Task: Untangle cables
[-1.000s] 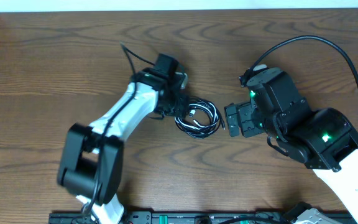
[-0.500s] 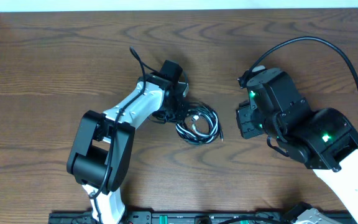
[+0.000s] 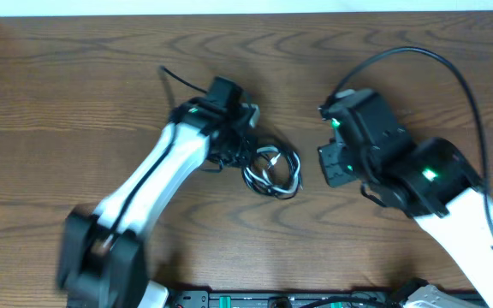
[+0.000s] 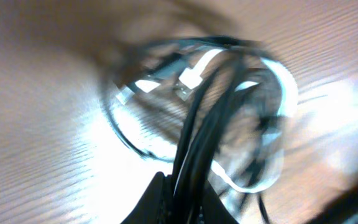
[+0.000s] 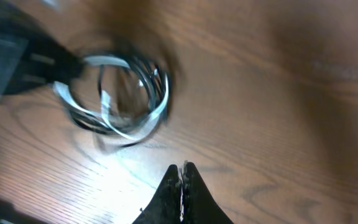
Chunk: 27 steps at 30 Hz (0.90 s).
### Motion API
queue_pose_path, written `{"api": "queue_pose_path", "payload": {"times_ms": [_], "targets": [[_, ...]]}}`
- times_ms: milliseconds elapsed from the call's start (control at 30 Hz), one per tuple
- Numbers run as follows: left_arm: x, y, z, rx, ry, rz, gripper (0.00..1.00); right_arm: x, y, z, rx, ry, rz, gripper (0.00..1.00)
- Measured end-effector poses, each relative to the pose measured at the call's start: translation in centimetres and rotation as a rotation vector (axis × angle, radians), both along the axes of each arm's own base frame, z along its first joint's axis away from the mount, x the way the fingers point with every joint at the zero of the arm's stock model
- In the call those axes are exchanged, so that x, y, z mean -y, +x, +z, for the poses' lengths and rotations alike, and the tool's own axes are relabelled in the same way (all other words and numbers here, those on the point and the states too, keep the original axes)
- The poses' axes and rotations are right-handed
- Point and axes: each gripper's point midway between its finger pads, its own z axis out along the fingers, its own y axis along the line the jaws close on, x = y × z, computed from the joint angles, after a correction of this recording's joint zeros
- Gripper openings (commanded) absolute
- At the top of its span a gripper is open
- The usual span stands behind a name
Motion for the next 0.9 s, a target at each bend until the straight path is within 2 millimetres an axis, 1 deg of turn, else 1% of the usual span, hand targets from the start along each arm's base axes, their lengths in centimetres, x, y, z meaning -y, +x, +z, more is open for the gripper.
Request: {"api": "queue_pose_path", "payload": {"times_ms": [33, 100, 167, 200, 233, 300, 367, 400, 433, 467, 500, 600, 700, 800, 867, 900], "targets": [[0.0, 0.0, 1.9, 0.052, -0.022, 0.000, 0.07, -0.1, 0.1, -0.6, -0.016, -0.011, 0.001, 0.01], [-0.2, -0.4, 6.0, 0.162, -0.066, 0.002, 0.07, -0.6, 0.4, -2.7, -0.075, -0.046, 0.013, 0.01], [-0.5, -1.1, 8.4, 0.221, -0.091, 0.002, 0.07, -1.4, 0.8, -4.3, -0.119, -0.054, 0.036, 0.01], [-0.7, -1.5, 9.1, 0.234, -0.097, 0.002, 0.08, -1.9, 1.0, -4.9, -0.135, -0.048, 0.049, 0.03], [-0.9, -2.0, 9.6, 0.238, -0.098, 0.002, 0.07, -2.6, 1.3, -5.4, -0.146, -0.034, 0.065, 0.13], [-1.3, -2.7, 9.8, 0.229, -0.092, 0.003, 0.07, -4.1, 1.8, -6.1, -0.158, 0.004, 0.108, 0.29], [-1.6, -3.3, 9.6, 0.203, -0.079, 0.004, 0.08, -5.3, 2.3, -6.2, -0.151, 0.043, 0.135, 0.45], [-1.7, -3.5, 9.4, 0.192, -0.075, 0.004, 0.08, -5.8, 2.5, -6.2, -0.144, 0.059, 0.149, 0.54], [-1.8, -3.8, 9.3, 0.181, -0.070, 0.003, 0.08, -6.1, 2.7, -6.1, -0.137, 0.073, 0.158, 0.61], [-1.8, -3.9, 9.2, 0.176, -0.069, 0.003, 0.08, -6.4, 2.9, -5.9, -0.127, 0.083, 0.166, 0.70], [-1.8, -3.9, 9.3, 0.175, -0.070, 0.002, 0.08, -6.7, 3.0, -5.8, -0.119, 0.092, 0.178, 0.73], [-1.1, -4.2, 9.8, 0.179, -0.113, -0.026, 0.09, -7.1, 3.2, -5.5, -0.101, 0.105, 0.201, 0.74], [0.5, -4.6, 11.6, 0.214, -0.220, -0.098, 0.11, -7.1, 3.3, -5.5, -0.095, 0.100, 0.214, 0.74], [1.9, -4.4, 14.6, 0.296, -0.320, -0.158, 0.11, -7.1, 3.3, -5.5, -0.092, 0.095, 0.225, 0.74], [2.3, -4.5, 16.7, 0.353, -0.365, -0.183, 0.11, -7.1, 3.2, -5.5, -0.092, 0.091, 0.230, 0.73], [2.4, -4.6, 17.9, 0.388, -0.387, -0.196, 0.11, -7.1, 3.2, -5.5, -0.092, 0.087, 0.237, 0.71]]}}
